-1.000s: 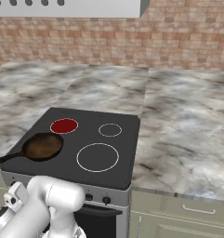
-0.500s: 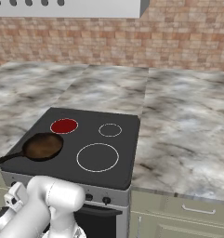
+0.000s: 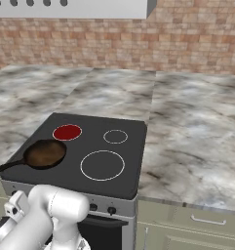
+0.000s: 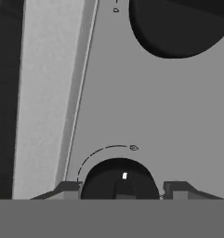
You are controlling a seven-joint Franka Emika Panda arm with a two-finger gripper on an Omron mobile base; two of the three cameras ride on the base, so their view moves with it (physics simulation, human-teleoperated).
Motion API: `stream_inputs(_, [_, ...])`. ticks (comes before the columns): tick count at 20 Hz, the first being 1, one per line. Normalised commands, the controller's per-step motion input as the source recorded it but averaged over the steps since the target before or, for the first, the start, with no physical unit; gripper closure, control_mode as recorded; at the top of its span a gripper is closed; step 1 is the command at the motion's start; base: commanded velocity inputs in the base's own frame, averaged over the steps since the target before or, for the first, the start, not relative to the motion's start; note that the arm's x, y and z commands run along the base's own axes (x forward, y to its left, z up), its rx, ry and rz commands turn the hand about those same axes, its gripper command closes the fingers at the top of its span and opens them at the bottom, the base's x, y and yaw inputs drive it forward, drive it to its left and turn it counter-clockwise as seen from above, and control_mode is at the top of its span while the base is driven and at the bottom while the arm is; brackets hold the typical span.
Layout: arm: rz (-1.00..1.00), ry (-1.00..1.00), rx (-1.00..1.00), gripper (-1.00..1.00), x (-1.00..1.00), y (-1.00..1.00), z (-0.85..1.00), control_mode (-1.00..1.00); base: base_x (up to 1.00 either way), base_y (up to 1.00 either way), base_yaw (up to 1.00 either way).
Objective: Turn off the rear left burner of the stove.
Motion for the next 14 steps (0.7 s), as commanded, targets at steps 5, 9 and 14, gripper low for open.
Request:
stream_inputs(5, [-0.16, 0.00, 0.27, 1.00, -0.01, 0.00, 0.13, -1.00, 0.00, 0.00, 0.00])
stream_inputs(9, [-0.24, 0.00, 0.35, 1.00, -0.04, 0.00, 0.10, -1.00, 0.00, 0.00, 0.00])
stream_inputs(14, [-0.26, -0.05, 0.41, 1.00, -0.02, 0.00, 0.01, -1.00, 0.00, 0.00, 0.00])
